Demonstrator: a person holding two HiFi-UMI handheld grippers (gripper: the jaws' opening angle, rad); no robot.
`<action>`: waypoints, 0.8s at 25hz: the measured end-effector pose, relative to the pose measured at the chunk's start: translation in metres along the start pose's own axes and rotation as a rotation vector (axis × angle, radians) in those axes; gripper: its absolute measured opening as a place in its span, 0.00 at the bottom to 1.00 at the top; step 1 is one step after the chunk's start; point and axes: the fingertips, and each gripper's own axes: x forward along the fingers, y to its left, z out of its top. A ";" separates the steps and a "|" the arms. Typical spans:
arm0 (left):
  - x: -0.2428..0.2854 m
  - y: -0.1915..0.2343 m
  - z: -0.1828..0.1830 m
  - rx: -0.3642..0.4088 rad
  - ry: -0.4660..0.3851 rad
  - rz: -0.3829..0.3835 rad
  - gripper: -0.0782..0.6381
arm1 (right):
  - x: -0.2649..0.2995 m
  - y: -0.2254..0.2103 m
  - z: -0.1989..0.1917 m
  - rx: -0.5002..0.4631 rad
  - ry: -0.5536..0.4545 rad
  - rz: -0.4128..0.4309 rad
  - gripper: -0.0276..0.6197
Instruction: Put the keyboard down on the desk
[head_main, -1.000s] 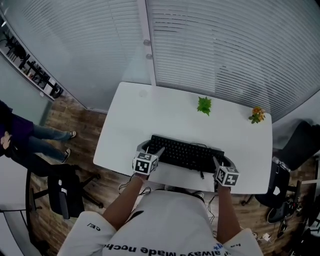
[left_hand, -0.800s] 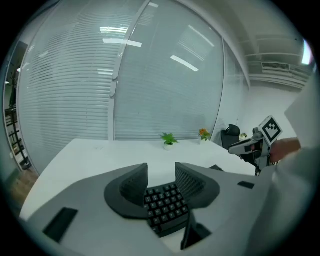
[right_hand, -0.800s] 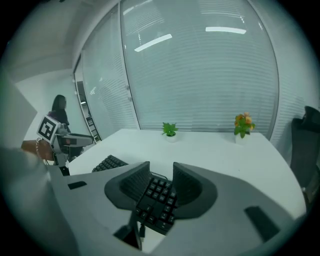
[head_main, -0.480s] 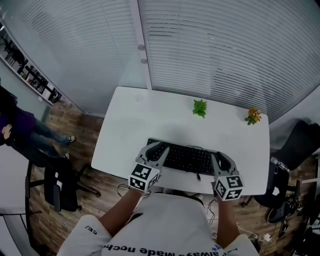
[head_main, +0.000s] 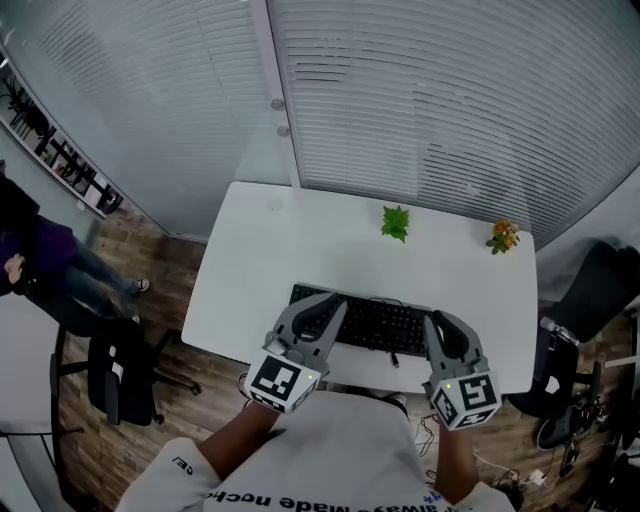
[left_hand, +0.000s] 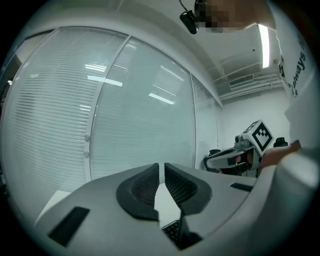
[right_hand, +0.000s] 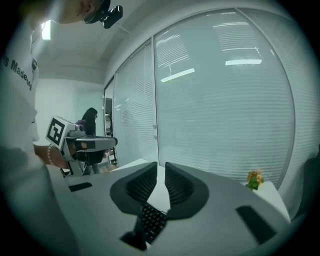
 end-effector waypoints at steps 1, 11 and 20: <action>-0.001 -0.001 0.006 0.008 -0.013 0.000 0.18 | -0.002 0.002 0.005 -0.005 -0.006 0.003 0.12; -0.009 -0.011 0.045 0.036 -0.103 -0.015 0.16 | -0.010 0.017 0.038 -0.025 -0.066 0.010 0.09; -0.009 -0.001 0.046 0.034 -0.103 -0.004 0.16 | -0.004 0.022 0.052 -0.051 -0.072 0.010 0.08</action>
